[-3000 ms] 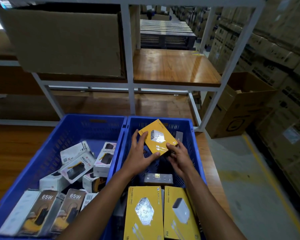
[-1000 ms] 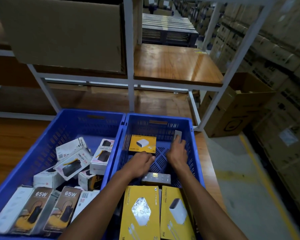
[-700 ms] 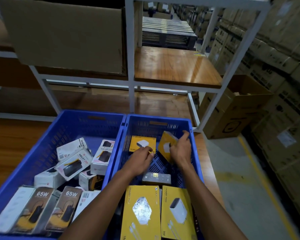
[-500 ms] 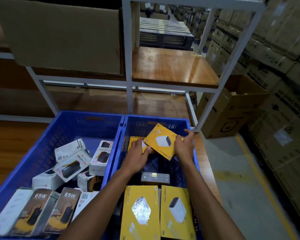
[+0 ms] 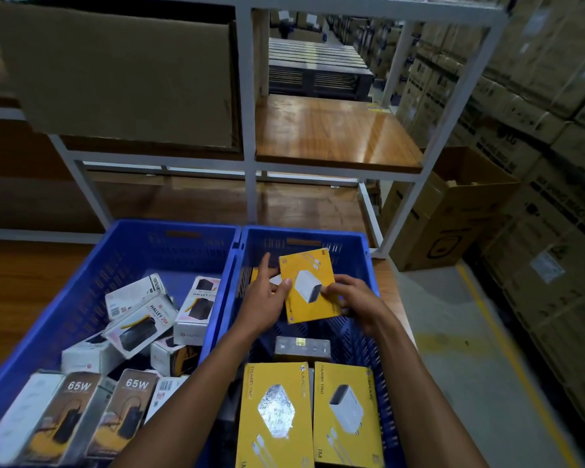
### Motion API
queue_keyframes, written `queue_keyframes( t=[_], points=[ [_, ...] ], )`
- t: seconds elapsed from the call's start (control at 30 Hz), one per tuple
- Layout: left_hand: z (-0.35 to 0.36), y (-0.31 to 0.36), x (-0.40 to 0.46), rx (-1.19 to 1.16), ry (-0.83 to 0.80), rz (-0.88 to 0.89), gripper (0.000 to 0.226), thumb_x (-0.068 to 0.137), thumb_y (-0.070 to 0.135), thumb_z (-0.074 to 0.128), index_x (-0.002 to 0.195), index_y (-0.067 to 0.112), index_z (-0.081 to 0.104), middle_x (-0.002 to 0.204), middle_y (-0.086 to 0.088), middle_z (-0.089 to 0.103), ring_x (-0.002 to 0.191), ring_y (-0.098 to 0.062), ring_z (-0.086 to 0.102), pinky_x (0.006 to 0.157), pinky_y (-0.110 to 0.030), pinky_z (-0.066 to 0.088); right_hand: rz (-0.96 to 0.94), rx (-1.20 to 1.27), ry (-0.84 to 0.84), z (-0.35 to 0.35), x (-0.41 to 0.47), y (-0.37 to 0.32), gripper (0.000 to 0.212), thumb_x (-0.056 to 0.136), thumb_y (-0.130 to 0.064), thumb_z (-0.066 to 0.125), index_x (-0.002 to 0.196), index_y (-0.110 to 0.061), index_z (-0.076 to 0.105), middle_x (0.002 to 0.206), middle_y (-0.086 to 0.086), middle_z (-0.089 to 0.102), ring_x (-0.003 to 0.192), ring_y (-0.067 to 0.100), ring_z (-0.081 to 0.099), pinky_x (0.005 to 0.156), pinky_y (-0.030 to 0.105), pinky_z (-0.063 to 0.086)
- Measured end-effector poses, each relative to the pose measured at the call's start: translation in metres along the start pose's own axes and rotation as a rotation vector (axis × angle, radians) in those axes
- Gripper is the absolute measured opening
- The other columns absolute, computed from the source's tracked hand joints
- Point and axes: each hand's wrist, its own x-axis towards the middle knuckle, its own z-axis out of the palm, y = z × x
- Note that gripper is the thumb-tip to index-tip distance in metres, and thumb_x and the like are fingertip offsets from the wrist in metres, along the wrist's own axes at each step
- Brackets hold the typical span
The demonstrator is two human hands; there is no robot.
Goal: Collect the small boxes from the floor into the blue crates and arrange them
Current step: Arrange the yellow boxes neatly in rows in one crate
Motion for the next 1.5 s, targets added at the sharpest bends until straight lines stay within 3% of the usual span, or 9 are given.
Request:
queue_keyframes(
  t=[0.13, 0.3, 0.5, 0.73, 0.83, 0.97, 1.13, 1.3, 1.5],
  points=[
    [0.004, -0.004, -0.002, 0.12, -0.126, 0.018, 0.073, 0.103, 0.041, 0.064, 0.164, 0.025, 0.028, 0.159, 0.004, 0.047, 0.116, -0.009, 0.062, 0.097, -0.033, 0.05, 0.045, 0.087, 0.156, 0.002, -0.004, -0.002, 0.018, 0.093, -0.008, 0.07, 0.107, -0.009, 0.058, 0.077, 0.006, 0.06, 0.041, 0.005, 0.051, 0.039, 0.021, 0.037],
    [0.009, -0.008, -0.004, 0.255, -0.251, 0.067, 0.068, 0.093, 0.049, 0.075, 0.152, 0.027, 0.05, 0.153, 0.002, 0.053, 0.124, -0.014, 0.063, 0.1, -0.032, 0.052, 0.061, 0.154, 0.288, 0.025, -0.006, 0.013, 0.043, 0.077, -0.004, 0.075, 0.117, -0.007, 0.059, 0.099, 0.014, 0.072, 0.074, 0.021, 0.066, 0.047, 0.026, 0.05],
    [0.013, -0.01, 0.003, 0.351, -0.341, 0.031, 0.09, 0.081, 0.059, 0.083, 0.155, 0.028, 0.041, 0.152, 0.003, 0.053, 0.135, -0.02, 0.054, 0.105, -0.035, 0.047, 0.015, 0.271, 0.331, 0.047, -0.002, 0.023, 0.042, 0.078, 0.005, 0.068, 0.117, -0.004, 0.056, 0.092, 0.019, 0.067, 0.073, 0.032, 0.066, 0.056, 0.039, 0.057],
    [0.028, -0.01, 0.027, 0.421, -0.342, 0.001, 0.136, 0.061, 0.065, 0.09, 0.165, 0.029, 0.009, 0.159, -0.006, 0.039, 0.143, -0.029, 0.045, 0.113, -0.047, 0.047, -0.058, 0.39, 0.305, 0.052, -0.002, 0.021, 0.046, 0.083, 0.001, 0.068, 0.12, -0.025, 0.057, 0.103, 0.009, 0.075, 0.09, 0.026, 0.074, 0.065, 0.037, 0.06],
    [0.038, -0.012, 0.037, 0.433, -0.339, 0.007, 0.136, 0.07, 0.048, 0.093, 0.166, 0.022, 0.001, 0.163, -0.009, 0.029, 0.146, -0.031, 0.039, 0.114, -0.045, 0.044, -0.046, 0.248, 0.395, 0.044, -0.006, 0.021, 0.049, 0.086, -0.024, 0.072, 0.128, -0.034, 0.048, 0.116, 0.004, 0.07, 0.1, 0.025, 0.07, 0.07, 0.039, 0.058],
    [0.05, -0.015, 0.053, 0.453, -0.361, -0.009, 0.141, 0.07, 0.047, 0.094, 0.167, 0.022, -0.006, 0.169, -0.007, 0.02, 0.153, -0.032, 0.027, 0.119, -0.048, 0.037, -0.167, -0.073, 0.552, 0.036, -0.011, 0.022, 0.067, 0.096, -0.021, 0.061, 0.144, -0.051, 0.025, 0.127, 0.002, 0.063, 0.106, 0.027, 0.066, 0.084, 0.05, 0.059],
    [0.064, -0.014, 0.072, 0.565, -0.397, 0.012, 0.132, 0.074, 0.053, 0.088, 0.167, 0.023, 0.0, 0.167, -0.007, 0.025, 0.15, -0.037, 0.024, 0.118, -0.057, 0.033, -0.286, -0.367, 0.589, 0.041, -0.014, 0.022, 0.073, 0.098, -0.01, 0.055, 0.161, -0.027, 0.02, 0.145, 0.008, 0.037, 0.121, 0.026, 0.053, 0.093, 0.033, 0.046],
    [0.073, -0.028, 0.087, 0.632, -0.439, 0.018, 0.123, 0.077, 0.059, 0.08, 0.165, 0.029, 0.0, 0.167, -0.002, 0.022, 0.148, -0.035, 0.024, 0.114, -0.059, 0.032, -0.244, -0.656, 0.57, 0.051, -0.009, 0.029, 0.069, 0.099, -0.013, 0.052, 0.161, -0.013, 0.022, 0.17, 0.007, -0.003, 0.139, 0.038, 0.038, 0.108, 0.046, 0.045],
    [0.078, -0.044, 0.101, 0.757, -0.445, 0.018, 0.127, 0.076, 0.052, 0.084, 0.166, 0.025, -0.001, 0.166, -0.006, 0.021, 0.147, -0.036, 0.024, 0.112, -0.058, 0.032, -0.118, -0.665, 0.39, 0.043, 0.004, 0.034, 0.075, 0.1, -0.016, 0.049, 0.164, -0.012, 0.009, 0.172, 0.006, 0.006, 0.151, 0.041, 0.025, 0.117, 0.052, 0.034]
  ],
)
